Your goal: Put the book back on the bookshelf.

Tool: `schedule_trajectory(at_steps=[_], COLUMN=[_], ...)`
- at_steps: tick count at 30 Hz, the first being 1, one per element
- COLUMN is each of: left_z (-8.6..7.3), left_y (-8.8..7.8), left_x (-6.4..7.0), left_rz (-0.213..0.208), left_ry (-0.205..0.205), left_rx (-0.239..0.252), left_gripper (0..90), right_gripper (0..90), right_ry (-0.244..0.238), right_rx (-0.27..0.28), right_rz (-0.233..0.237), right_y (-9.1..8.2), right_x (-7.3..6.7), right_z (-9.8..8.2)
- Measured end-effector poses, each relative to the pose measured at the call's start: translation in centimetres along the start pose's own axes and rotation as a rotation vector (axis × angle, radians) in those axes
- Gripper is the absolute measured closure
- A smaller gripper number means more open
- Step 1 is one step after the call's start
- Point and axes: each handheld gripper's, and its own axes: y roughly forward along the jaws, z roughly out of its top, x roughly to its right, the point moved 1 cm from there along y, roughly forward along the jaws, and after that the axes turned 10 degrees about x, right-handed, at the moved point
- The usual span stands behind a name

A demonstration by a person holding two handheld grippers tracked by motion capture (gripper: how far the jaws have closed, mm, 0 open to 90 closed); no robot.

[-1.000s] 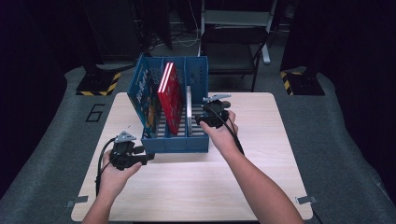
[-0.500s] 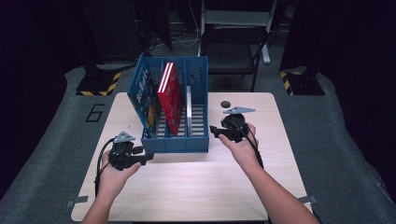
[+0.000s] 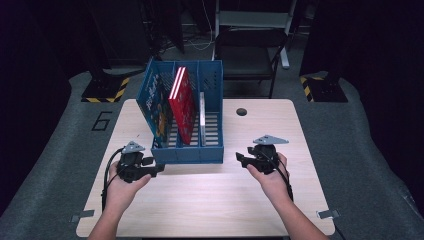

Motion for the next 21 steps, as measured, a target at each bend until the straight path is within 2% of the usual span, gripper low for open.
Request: schedule_trajectory(at_steps=[3, 6, 10, 13, 17, 21], left_z=[0.0, 0.0, 0.0, 0.0, 0.0, -0.1], left_y=[0.0, 0.0, 0.0, 0.0, 0.0, 0.1], left_x=[0.0, 0.1, 0.0, 0.1, 0.1, 0.1], left_rz=[0.000, 0.003, -0.002, 0.000, -0.001, 0.009], left_ry=[0.001, 0.001, 0.002, 0.003, 0.003, 0.005], left_rx=[0.001, 0.007, -0.007, -0.008, -0.006, 0.004], left_gripper=[44.2, 44.2, 44.3, 44.2, 44.2, 44.3], right_gripper=[46.0, 46.0, 46.0, 46.0, 45.7, 45.7], right_ry=[-0.012, -0.003, 0.031, 0.076, 0.103, 0.059], right_rx=[-0.001, 0.001, 0.001, 0.001, -0.003, -0.016], right_rz=[-0.012, -0.017, -0.018, -0.016, -0.029, -0.064], right_y=[-0.4, -1.0, -1.7, -2.1, -2.5, -2.5], right_x=[0.2, 0.3, 0.9, 1.4, 2.1, 2.7], right_z=[-1.2, -2.3, -3.8, -4.9, -6.1, -7.0])
